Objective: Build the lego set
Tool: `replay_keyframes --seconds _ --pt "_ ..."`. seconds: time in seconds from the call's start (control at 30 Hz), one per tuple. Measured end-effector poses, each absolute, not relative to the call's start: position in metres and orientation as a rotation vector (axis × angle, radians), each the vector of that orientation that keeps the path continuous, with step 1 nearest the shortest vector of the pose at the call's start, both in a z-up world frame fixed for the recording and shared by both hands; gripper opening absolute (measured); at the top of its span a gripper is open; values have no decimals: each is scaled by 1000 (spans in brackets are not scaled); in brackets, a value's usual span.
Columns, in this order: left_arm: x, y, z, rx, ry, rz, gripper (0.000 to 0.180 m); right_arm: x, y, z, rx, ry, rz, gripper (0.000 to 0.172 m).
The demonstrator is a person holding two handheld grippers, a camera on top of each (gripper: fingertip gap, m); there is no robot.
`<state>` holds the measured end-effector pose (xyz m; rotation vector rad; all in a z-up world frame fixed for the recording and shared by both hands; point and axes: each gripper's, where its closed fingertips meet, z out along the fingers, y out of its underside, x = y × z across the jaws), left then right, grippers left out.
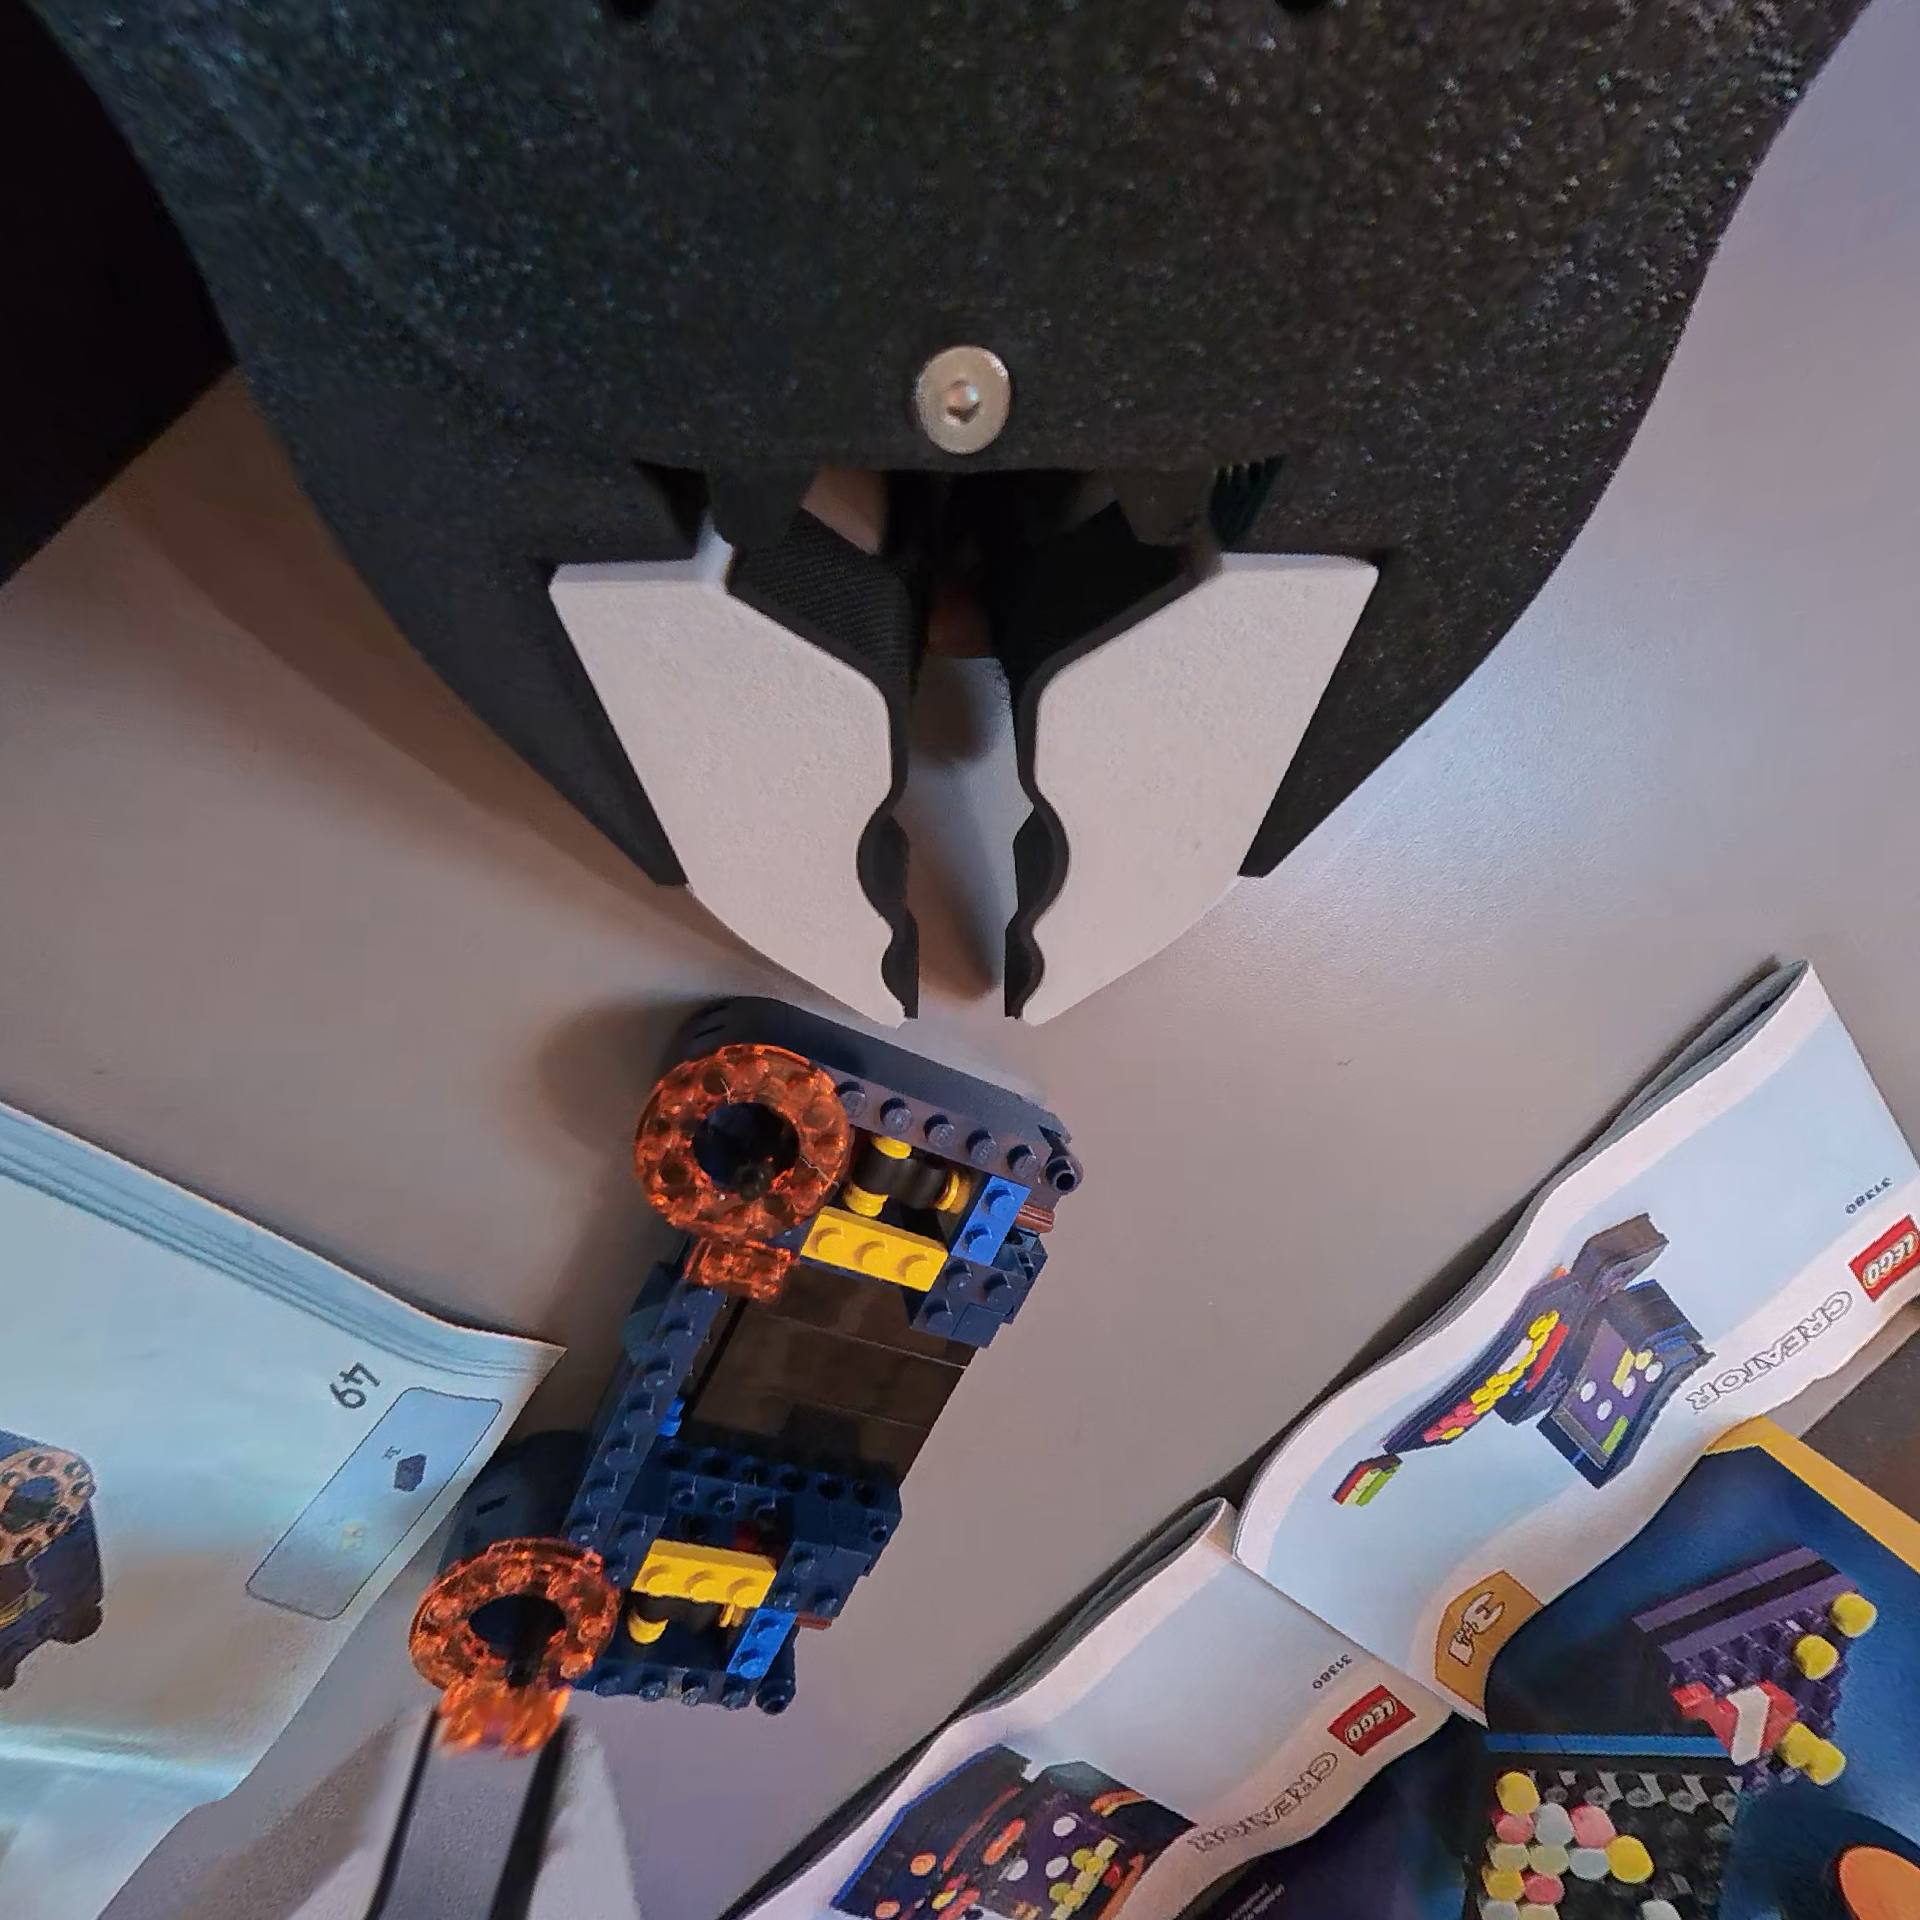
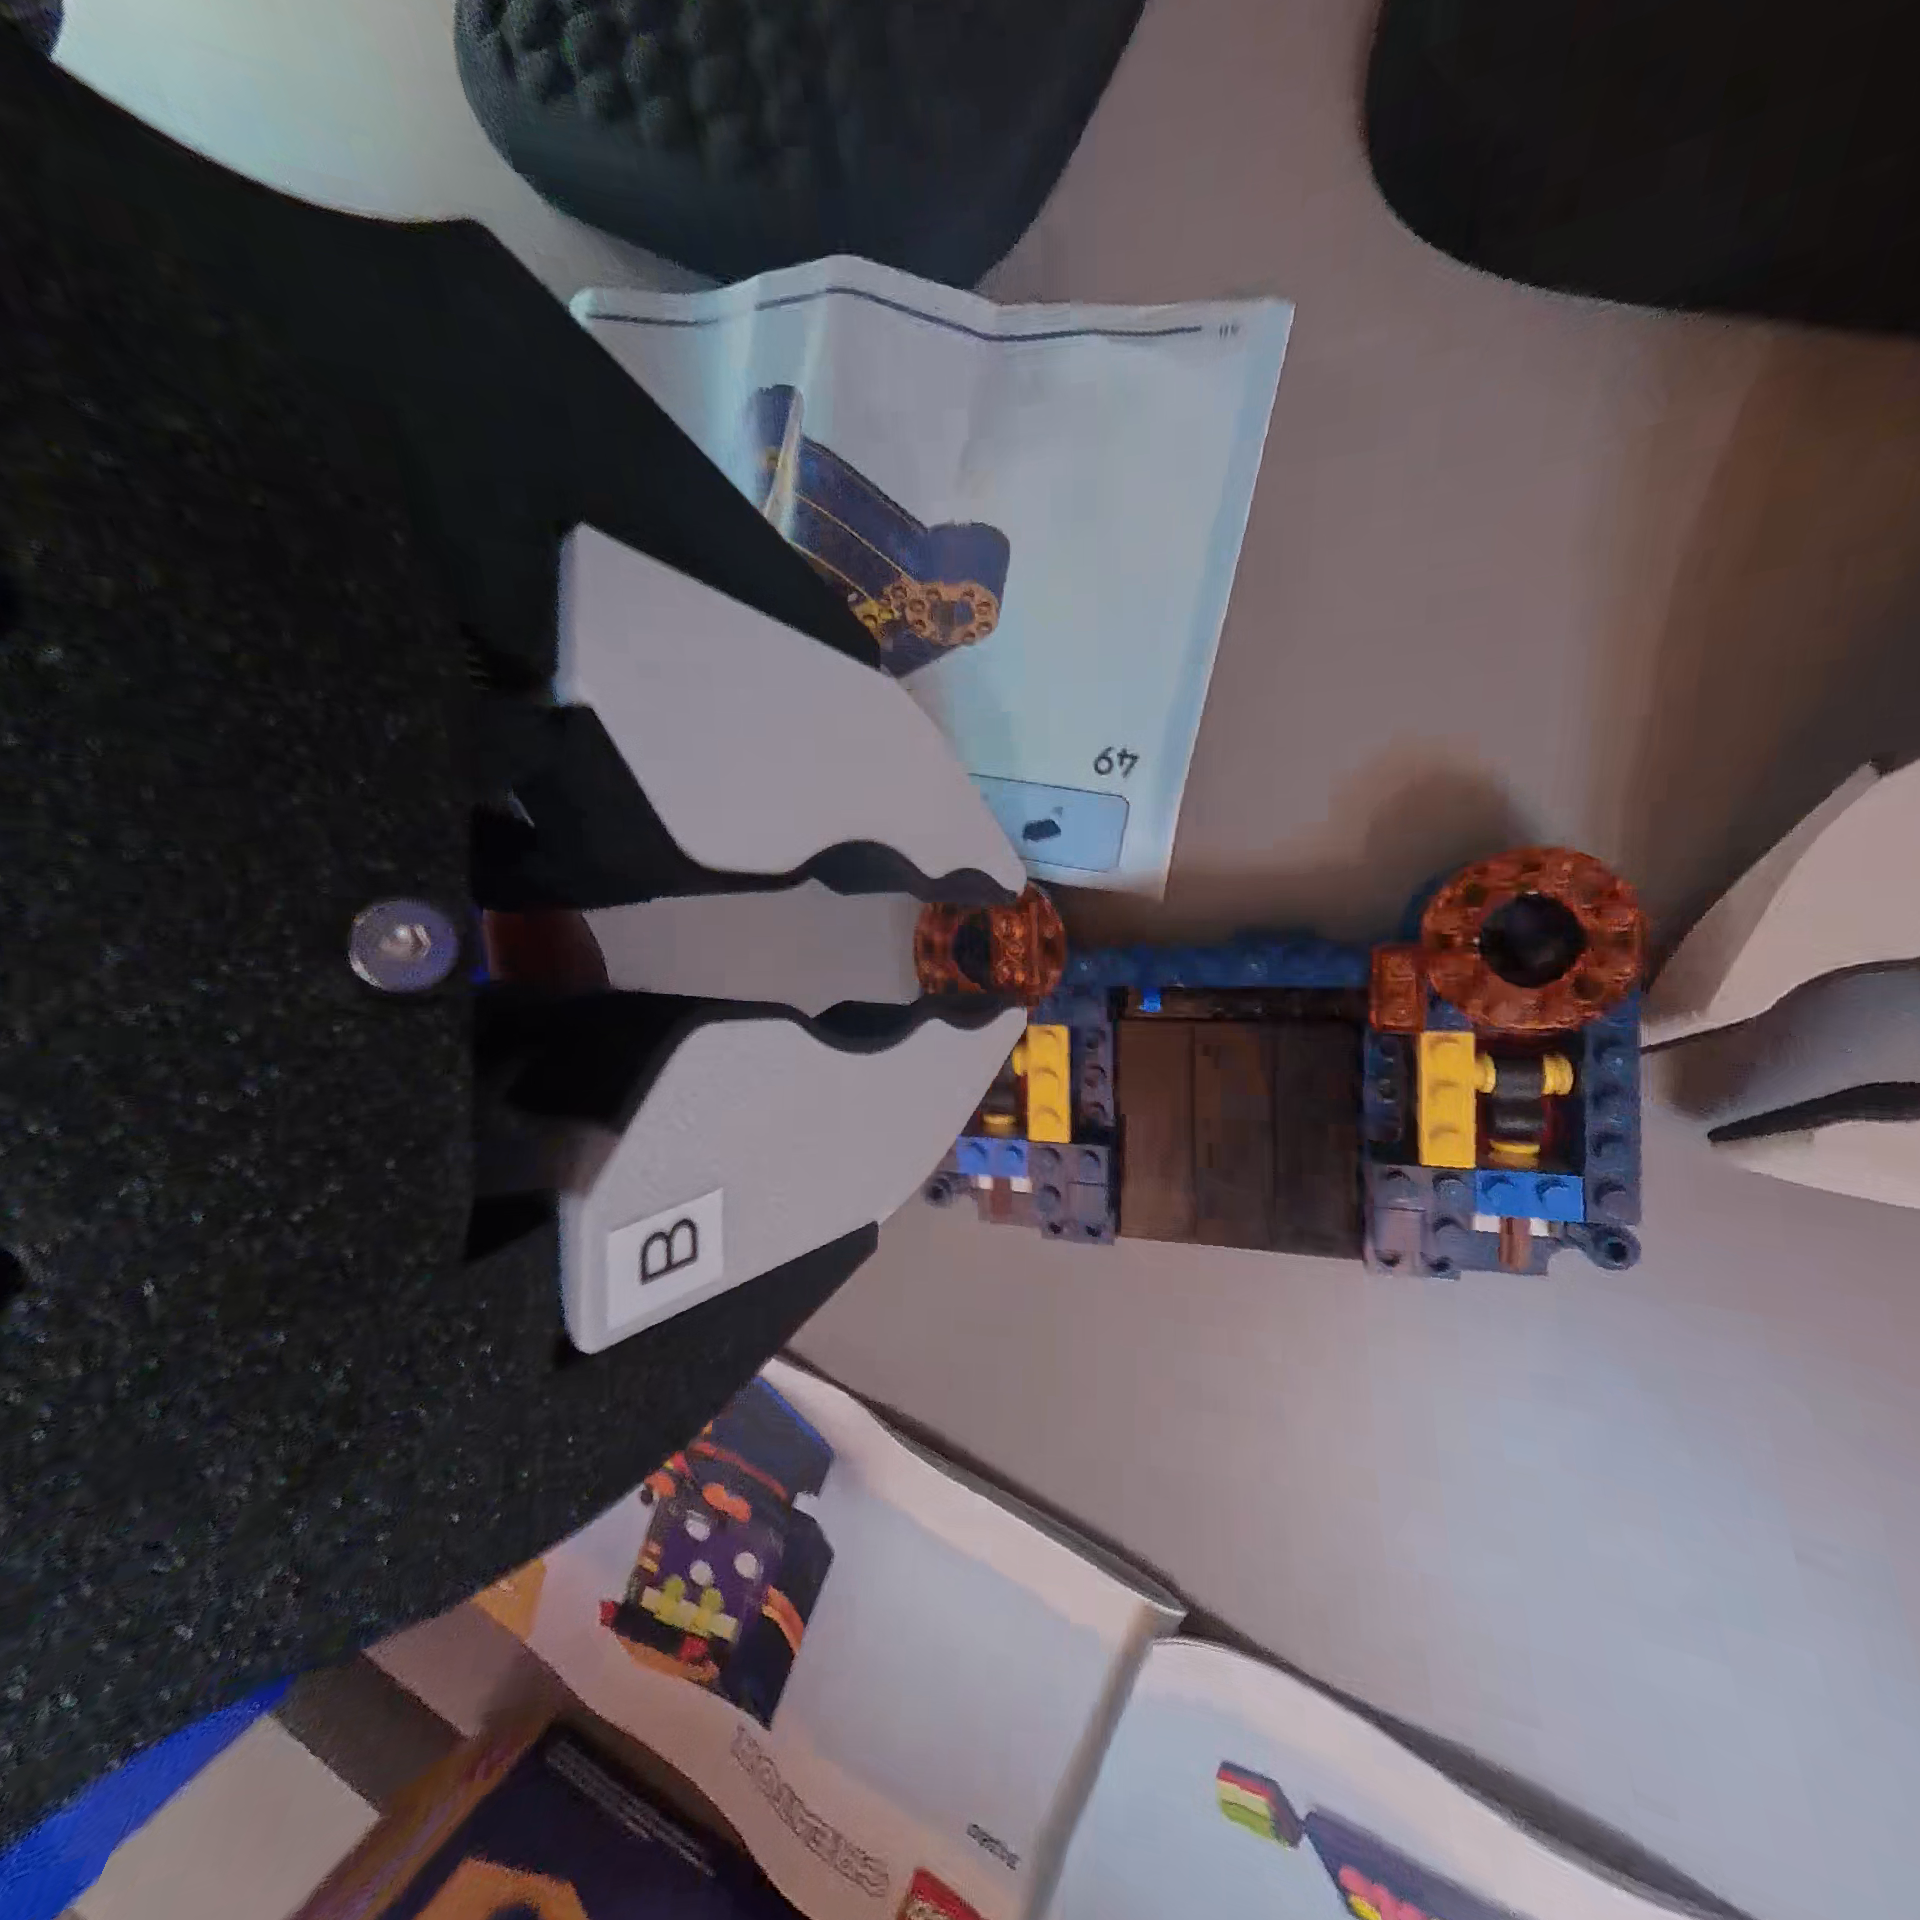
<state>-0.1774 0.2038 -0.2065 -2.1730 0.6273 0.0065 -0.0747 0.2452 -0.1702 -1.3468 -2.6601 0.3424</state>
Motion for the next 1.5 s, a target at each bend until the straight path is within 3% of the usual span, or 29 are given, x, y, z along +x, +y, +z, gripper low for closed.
replay_keyframes --seconds 1.07,1.5 --pt "-177 203 -206 -2166 640 19 15 -83 247 -192 -1365 -2838 12 15" --pt "-214 206 -188 -2132 293 -13 12 -84 247 -192 -1317 -2845 -97 16"
